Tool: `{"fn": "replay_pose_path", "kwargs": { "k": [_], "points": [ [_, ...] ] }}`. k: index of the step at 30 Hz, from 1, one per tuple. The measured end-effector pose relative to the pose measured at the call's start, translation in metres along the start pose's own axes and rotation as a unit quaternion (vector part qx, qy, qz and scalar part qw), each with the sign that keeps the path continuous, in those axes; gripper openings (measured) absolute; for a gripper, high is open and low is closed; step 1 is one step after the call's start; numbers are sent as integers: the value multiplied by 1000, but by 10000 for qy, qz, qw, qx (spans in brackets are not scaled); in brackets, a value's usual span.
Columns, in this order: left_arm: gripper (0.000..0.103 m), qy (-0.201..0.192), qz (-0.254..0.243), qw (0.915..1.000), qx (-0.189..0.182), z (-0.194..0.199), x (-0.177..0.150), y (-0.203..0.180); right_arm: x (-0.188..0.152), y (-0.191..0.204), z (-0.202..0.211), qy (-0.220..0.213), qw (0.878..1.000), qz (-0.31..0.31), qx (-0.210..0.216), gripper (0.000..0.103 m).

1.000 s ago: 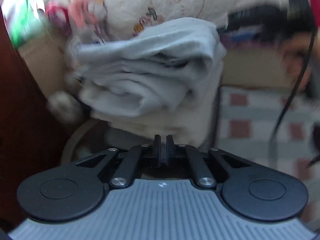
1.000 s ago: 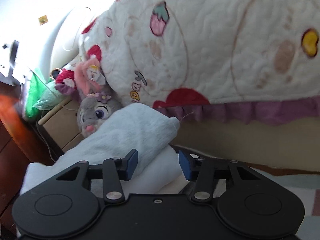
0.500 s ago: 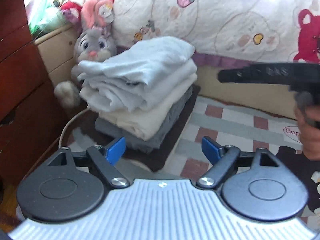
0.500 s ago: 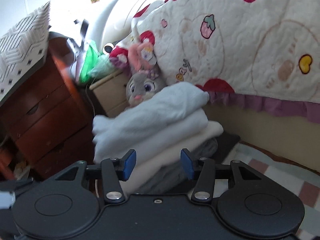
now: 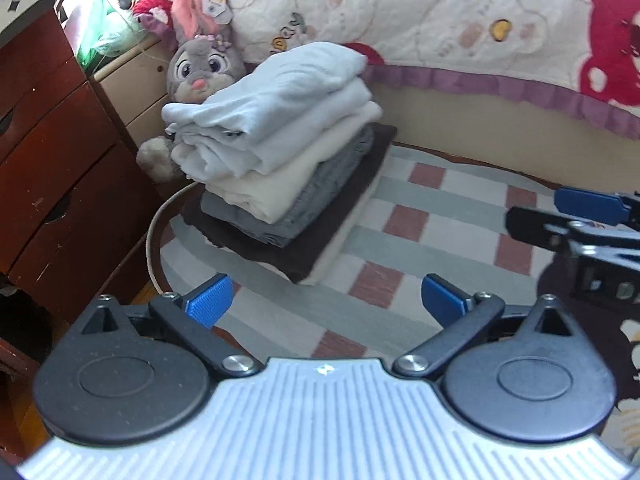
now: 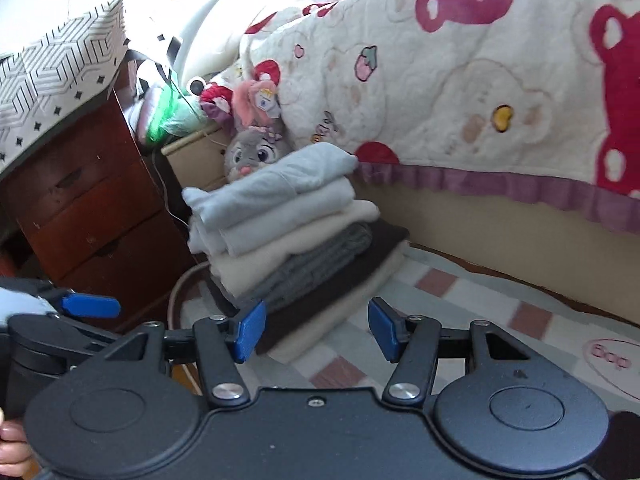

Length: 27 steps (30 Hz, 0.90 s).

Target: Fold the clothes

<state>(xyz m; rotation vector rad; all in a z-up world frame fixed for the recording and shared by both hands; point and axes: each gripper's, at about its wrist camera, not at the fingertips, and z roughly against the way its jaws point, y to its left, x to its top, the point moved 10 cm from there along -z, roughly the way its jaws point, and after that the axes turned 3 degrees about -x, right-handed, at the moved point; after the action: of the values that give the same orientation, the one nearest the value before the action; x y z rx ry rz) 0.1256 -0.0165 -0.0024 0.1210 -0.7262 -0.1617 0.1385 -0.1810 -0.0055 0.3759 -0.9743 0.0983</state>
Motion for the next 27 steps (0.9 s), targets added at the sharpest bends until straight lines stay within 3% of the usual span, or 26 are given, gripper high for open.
{"fn": "replay_pose_path", "kwargs": {
  "k": [3,10,27],
  "points": [
    [103,-49,-52,10000,55,11,-11,-9,-2,2,10,-6,9999,118,-91,63],
    [103,-180,457,9988,56,18,-26,-13,-13,2,24,27,9995,152,-289,65],
    [103,-235,446,9984,248,27,-38,-17,-22,8,39,0,9985,394,-383,66]
  ]
}}
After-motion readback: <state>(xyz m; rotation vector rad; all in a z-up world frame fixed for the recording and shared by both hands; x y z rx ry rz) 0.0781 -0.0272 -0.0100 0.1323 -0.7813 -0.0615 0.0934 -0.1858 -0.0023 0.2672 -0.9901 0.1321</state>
